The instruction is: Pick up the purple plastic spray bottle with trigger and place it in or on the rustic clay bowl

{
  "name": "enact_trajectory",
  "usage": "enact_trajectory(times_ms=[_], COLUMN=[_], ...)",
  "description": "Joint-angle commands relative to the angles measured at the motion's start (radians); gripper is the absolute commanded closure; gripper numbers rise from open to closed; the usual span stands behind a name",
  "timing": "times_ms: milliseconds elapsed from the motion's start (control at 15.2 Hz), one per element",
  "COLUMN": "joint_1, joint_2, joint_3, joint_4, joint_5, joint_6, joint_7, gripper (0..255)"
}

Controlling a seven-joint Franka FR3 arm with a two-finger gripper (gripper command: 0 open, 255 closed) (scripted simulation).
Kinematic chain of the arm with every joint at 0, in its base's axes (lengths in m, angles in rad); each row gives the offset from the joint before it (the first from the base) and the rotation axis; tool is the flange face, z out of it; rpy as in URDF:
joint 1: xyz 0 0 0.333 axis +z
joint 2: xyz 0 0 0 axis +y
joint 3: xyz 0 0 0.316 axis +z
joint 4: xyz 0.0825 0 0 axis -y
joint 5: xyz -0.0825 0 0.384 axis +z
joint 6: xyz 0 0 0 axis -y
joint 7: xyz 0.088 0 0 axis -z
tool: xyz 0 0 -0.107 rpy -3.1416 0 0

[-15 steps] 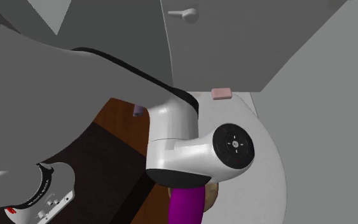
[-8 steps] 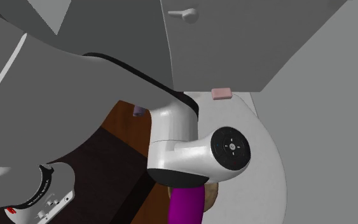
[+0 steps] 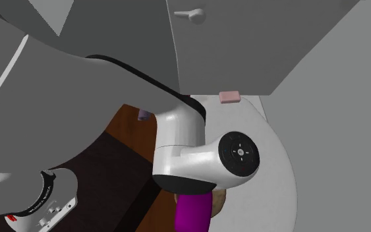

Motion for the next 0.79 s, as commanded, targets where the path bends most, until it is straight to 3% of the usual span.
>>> enact_trajectory(times_ms=[0,264,726], joint_1=[0.0,0.037,0.037], joint_2=[0.0,-0.107,-0.107], joint_3=[0.0,-0.043,-0.043], joint_4=[0.0,0.022,0.022], joint_5=[0.0,-0.085,-0.086], joint_6=[0.0,-0.115,-0.115], joint_7=[0.0,0.06,0.06], gripper=[0,0,0])
